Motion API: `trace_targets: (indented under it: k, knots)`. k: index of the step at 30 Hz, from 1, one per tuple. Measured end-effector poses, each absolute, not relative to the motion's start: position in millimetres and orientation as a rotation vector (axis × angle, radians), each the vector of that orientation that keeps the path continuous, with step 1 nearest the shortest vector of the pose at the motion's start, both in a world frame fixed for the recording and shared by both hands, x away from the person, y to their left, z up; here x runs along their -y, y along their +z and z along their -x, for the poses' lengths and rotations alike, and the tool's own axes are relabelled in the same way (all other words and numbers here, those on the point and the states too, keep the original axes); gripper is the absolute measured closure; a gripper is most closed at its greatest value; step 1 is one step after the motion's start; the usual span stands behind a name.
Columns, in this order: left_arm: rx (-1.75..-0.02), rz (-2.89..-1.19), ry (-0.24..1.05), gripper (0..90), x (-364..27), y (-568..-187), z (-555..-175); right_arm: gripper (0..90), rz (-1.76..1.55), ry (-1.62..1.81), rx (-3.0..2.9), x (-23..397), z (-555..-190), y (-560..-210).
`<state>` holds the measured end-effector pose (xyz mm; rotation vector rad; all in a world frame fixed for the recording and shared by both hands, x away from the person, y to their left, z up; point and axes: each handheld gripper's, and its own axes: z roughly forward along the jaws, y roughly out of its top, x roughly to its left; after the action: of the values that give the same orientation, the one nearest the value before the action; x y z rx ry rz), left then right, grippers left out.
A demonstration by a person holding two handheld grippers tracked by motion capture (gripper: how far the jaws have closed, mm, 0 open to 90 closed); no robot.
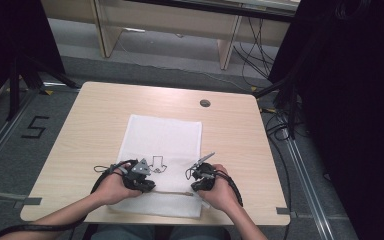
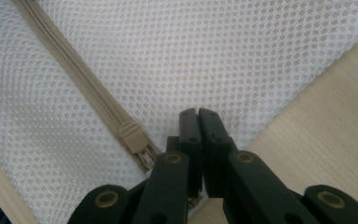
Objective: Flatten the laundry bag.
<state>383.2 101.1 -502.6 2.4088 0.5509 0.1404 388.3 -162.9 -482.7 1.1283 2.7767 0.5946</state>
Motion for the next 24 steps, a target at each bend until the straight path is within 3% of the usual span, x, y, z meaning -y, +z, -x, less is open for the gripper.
trace_targets:
  k: [14, 19, 24]
  knots:
    - [-0.530, -2.392, 0.146, 82.6, -89.3, -504.2, -378.5, 89.8, -1.161, 0.539, -2.760, 172.0, -385.3, -481.1]
    - [-0.514, -2.394, 0.191, 77.7, -89.6, -499.1, -375.5, 89.7, -1.194, 0.552, -2.746, 177.9, -385.1, -481.3]
    - [-0.581, -2.226, 0.215, 69.0, -105.9, -477.8, -368.4, 88.0, -1.214, 0.598, -2.739, 182.9, -384.8, -481.9]
